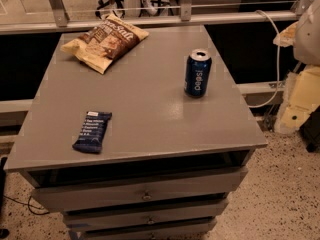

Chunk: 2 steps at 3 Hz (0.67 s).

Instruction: Move pepsi can near brown chip bag

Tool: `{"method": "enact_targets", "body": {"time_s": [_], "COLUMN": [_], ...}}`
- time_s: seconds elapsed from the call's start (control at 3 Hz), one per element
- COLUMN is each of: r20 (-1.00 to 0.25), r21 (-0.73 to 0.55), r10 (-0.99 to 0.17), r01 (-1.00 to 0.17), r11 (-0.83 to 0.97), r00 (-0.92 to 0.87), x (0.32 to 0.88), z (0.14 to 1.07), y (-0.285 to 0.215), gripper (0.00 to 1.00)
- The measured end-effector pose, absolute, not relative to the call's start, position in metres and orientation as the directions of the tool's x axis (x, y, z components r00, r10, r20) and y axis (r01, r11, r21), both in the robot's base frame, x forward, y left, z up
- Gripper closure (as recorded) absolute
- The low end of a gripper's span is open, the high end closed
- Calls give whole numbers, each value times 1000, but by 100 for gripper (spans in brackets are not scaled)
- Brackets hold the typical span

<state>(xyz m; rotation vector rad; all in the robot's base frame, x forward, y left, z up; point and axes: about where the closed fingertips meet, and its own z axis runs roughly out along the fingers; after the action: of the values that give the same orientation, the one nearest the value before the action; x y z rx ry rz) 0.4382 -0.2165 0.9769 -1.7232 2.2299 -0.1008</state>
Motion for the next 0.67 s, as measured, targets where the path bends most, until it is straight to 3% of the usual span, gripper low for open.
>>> {"method": "enact_targets", "body": {"time_s": [0.67], "r20": [-271], "r21": [-233], "r10": [-938], "r01": [-931], "r11": [281], "r00": [-215], "x": [447], "z": [972], "y": [-211], "gripper": [0]}}
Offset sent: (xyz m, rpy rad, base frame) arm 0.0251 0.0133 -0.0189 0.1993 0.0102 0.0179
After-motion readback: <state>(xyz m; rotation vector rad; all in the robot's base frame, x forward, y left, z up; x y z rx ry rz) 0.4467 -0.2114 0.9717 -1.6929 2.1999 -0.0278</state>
